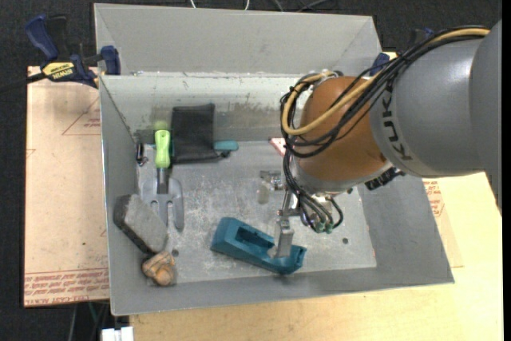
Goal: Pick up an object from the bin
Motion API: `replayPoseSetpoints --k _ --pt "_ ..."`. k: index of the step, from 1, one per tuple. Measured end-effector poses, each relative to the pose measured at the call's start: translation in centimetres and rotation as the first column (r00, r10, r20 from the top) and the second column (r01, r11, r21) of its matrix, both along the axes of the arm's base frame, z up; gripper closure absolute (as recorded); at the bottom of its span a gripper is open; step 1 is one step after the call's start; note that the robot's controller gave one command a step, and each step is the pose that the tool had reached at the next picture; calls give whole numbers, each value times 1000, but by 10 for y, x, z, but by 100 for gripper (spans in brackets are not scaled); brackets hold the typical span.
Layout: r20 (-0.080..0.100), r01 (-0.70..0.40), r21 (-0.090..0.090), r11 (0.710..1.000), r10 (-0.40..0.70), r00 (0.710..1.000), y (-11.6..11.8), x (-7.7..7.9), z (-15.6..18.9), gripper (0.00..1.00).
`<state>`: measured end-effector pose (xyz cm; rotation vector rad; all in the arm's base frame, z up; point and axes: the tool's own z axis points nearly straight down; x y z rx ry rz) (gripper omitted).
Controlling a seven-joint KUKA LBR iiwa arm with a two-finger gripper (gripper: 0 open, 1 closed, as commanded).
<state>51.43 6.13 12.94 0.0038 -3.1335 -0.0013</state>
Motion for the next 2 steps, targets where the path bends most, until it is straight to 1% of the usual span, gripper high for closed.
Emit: replayPoseSetpoints --k 1,2 --pt "7 2 1 1000 -2 1000 0 2 4 0" --pt "7 45 2 999 -45 999 8 -16 -23 0"
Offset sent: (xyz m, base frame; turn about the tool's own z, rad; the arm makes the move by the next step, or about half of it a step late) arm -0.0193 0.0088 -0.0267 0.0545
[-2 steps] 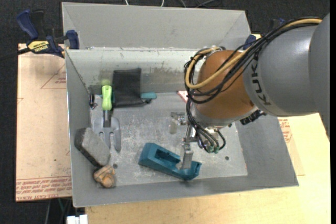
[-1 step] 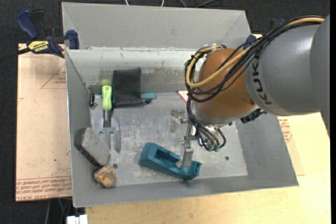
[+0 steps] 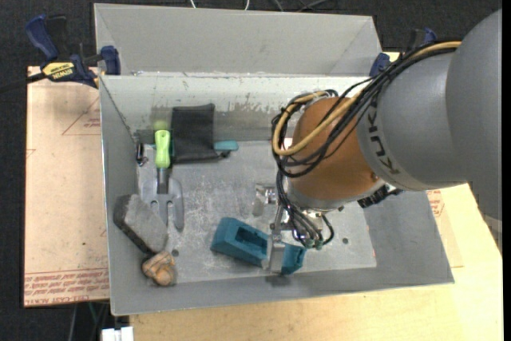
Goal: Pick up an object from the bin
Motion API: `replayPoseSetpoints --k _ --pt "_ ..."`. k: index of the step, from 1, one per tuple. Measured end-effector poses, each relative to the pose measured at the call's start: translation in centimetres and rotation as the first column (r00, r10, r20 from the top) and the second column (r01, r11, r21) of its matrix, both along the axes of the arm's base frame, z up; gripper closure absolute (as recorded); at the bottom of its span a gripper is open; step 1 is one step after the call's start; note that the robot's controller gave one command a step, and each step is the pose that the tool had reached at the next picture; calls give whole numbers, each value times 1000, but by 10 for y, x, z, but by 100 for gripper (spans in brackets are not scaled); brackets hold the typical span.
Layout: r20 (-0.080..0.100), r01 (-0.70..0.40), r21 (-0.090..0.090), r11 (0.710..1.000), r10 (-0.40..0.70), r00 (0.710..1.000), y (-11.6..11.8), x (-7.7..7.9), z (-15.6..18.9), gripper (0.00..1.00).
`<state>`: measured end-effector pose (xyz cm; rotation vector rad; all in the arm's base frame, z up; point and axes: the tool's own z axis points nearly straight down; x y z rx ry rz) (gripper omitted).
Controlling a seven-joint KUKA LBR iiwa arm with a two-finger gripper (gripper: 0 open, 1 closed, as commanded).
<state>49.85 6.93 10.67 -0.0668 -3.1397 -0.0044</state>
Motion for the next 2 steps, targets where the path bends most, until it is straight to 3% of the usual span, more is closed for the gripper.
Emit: replayPoseSetpoints --k 1,2 --pt "5 -96 0 995 96 995 3 -13 -30 0" --pt "-22 232 -6 973 -232 972 3 -13 -36 100"
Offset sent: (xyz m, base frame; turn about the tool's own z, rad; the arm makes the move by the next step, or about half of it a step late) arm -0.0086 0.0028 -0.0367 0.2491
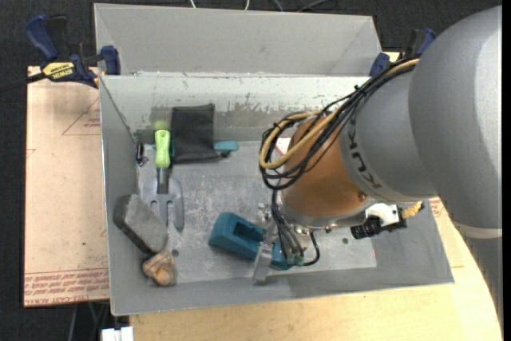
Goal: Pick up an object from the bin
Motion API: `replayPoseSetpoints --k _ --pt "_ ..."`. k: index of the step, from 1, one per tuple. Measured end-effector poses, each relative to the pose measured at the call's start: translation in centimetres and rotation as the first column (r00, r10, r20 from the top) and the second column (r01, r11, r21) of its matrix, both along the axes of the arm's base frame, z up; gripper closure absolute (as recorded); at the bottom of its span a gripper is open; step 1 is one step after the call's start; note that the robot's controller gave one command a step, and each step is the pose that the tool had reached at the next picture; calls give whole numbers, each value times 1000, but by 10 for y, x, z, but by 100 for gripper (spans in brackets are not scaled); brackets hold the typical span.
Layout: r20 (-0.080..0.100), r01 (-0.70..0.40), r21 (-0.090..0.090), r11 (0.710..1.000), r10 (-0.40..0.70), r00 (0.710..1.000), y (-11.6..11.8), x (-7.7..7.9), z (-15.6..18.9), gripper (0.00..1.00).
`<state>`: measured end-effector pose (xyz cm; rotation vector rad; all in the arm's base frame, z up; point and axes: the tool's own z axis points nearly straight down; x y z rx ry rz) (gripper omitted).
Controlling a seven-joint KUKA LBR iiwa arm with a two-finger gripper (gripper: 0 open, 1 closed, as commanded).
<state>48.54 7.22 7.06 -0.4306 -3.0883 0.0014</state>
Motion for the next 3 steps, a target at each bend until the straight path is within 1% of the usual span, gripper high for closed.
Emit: replayPoseSetpoints --k 1,2,3 --pt "-2 8 0 1000 -8 1000 0 0 1 100" --pt "10 7 -1 1000 -7 1000 -6 16 53 100" --pt "-2 -31 1 1000 31 1000 -9 13 126 100"
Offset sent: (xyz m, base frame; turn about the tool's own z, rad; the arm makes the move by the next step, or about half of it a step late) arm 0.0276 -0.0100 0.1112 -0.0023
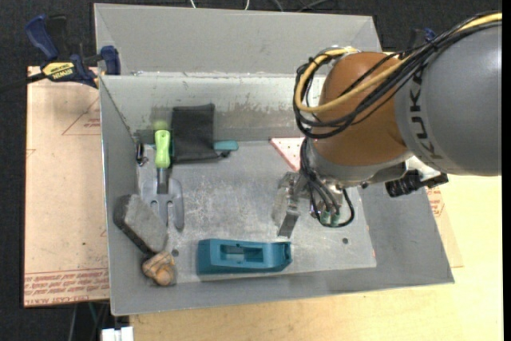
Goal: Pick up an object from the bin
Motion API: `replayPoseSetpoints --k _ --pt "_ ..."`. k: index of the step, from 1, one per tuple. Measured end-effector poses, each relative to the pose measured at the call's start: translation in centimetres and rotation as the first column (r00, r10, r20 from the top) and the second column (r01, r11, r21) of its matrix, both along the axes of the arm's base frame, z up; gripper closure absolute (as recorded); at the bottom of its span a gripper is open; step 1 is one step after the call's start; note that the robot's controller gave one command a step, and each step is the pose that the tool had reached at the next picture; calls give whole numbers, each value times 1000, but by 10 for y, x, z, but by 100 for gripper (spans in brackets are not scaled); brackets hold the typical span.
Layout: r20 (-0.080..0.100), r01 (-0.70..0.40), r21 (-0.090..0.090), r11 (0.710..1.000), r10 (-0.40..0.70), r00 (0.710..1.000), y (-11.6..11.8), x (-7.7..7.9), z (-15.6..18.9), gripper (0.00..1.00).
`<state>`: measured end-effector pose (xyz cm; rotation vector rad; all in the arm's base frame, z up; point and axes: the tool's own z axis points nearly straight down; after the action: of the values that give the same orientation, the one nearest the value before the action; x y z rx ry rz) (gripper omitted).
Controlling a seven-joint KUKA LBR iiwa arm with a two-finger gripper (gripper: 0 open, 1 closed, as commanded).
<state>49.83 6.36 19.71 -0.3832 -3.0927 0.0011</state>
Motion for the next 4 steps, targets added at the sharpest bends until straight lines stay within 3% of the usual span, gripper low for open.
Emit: replayPoseSetpoints --k 1,2,3,4 --pt "1 -13 -1 1000 13 1000 8 -8 -52 0" --pt "6 -13 0 1000 13 1000 8 -7 -49 0" --pt "6 -76 2 997 76 997 9 -16 -84 0" --pt "20 -154 2 988 154 988 47 -17 -115 0"
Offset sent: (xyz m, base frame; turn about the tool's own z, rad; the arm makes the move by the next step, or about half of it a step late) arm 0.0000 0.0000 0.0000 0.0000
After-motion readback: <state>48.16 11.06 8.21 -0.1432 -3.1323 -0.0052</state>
